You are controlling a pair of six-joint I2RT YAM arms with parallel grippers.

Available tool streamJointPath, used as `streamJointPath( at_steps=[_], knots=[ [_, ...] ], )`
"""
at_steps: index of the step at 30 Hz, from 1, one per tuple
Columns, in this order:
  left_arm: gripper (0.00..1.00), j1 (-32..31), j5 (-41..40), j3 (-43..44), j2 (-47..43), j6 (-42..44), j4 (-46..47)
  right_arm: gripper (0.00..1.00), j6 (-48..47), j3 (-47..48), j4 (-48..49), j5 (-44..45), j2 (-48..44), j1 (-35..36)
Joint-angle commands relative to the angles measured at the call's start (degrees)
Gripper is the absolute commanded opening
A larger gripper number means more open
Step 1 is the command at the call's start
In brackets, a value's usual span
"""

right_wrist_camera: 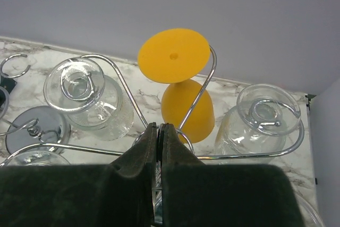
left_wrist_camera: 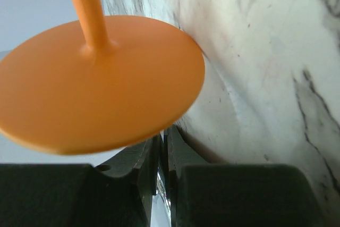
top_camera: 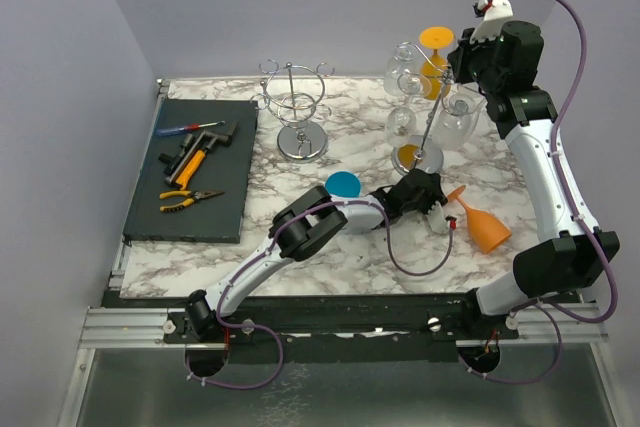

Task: Place the wine glass upside down on the wine glass rack
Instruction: Move the wine rack to the center of the board.

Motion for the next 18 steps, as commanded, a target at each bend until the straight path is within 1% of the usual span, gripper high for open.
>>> streamJointPath(
  at_steps=[1, 6, 8, 11, 13, 15, 18],
  knots=[
    [0.15, 4.31, -2.68, 2.55, 6.97, -0.21, -1.73, 0.00, -3.21, -1.38, 2.70, -0.81, 0.94, -0.79],
    [0.16, 4.67, -2.65, 0.23, 6.17, -0.31, -1.28, 0.00, -3.33, -2.20, 3.16, 0.82, 1.58, -0.87],
    [0.20, 4.76, -2.67, -2.10, 4.95, -0.29, 0.10, 0.00, -3.41, -2.44, 3.68, 1.37, 1.37, -0.95],
    [0.36, 4.60, -2.43, -6.91, 1.90, -0.27, 3.26, 0.00, -3.48, -1.94, 3.51, 1.46, 1.43, -1.03],
    [0.44, 4.34, -1.83, -11.08, -0.80, -0.21, 5.57, 0.00, -3.50, -1.45, 3.17, 1.48, 1.62, -1.14],
    [0.46, 4.06, -1.47, -15.28, -3.40, -0.15, 6.41, 0.00, -3.50, -1.13, 2.98, 1.50, 1.77, -1.14],
    [0.46, 3.71, 0.09, -21.50, -7.74, 1.03, 6.88, 0.00, -3.43, -0.89, 2.72, 1.63, 1.87, -1.31]
  ],
)
